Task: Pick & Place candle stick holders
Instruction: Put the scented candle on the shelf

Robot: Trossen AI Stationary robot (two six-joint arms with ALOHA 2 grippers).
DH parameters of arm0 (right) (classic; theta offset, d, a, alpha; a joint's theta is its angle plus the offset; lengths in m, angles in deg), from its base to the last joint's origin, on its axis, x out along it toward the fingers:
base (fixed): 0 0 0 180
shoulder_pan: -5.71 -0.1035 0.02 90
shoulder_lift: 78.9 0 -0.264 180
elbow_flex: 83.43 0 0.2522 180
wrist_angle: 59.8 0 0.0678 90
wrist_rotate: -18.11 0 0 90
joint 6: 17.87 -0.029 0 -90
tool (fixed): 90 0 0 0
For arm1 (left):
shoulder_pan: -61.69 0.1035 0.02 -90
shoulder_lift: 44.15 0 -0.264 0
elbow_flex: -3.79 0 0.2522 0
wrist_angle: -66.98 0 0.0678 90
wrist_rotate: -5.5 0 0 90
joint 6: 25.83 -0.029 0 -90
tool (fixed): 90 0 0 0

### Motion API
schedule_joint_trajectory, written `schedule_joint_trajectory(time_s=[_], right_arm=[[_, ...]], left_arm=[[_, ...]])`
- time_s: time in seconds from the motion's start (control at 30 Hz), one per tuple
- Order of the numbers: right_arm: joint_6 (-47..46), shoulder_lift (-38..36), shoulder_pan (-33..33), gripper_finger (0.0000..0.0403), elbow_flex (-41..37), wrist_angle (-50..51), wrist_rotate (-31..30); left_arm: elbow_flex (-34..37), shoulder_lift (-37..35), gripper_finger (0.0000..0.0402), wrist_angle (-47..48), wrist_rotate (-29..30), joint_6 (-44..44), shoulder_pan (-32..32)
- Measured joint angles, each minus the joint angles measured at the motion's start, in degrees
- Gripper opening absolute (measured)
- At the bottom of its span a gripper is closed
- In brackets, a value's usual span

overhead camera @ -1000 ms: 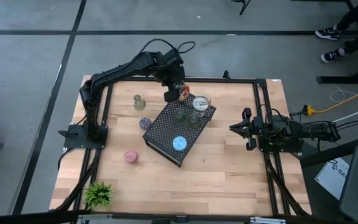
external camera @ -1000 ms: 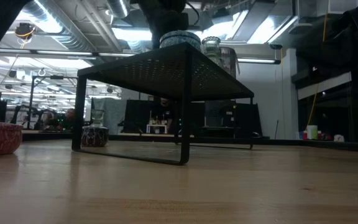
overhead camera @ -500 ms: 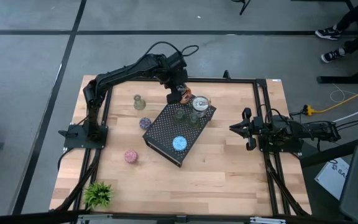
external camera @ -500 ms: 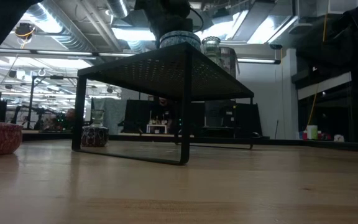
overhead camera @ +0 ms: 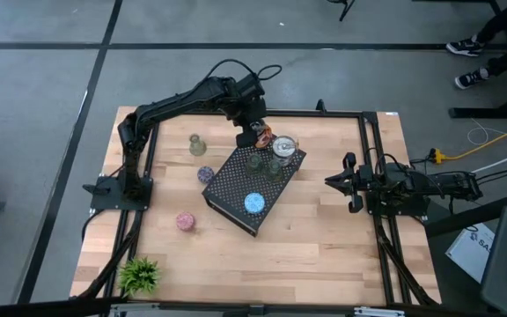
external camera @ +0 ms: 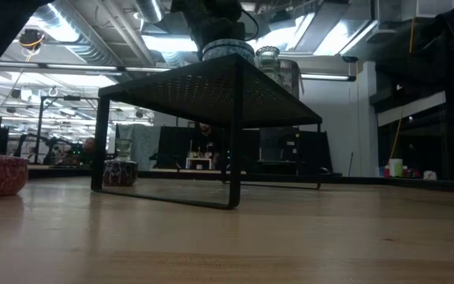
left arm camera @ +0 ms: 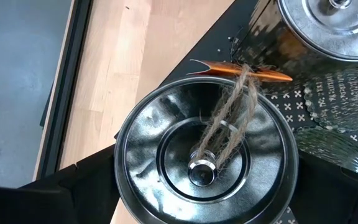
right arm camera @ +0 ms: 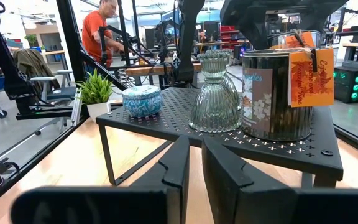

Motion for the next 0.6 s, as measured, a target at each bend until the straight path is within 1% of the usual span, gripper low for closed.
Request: schedule_joint_trajectory(time_s=[0.17, 0.43, 0.6], right_arm=[[0.0, 0.0, 0.0, 0.0048, 0.0, 0.0, 0.0], [0.0, 0.0, 0.0, 0.0048, 0.0, 0.0, 0.0], [0.0, 0.0, 0.0, 0.0048, 0.0, 0.0, 0.0]], left_arm=[[0.0, 0.0, 0.037, 0.0, 0.0, 0.0, 0.0], [0.0, -0.1, 0.0388, -0.3, 0.0, 0.0, 0.0], [0.0, -0.1, 0.0389, -0.3, 0.0, 0.1, 0.0]])
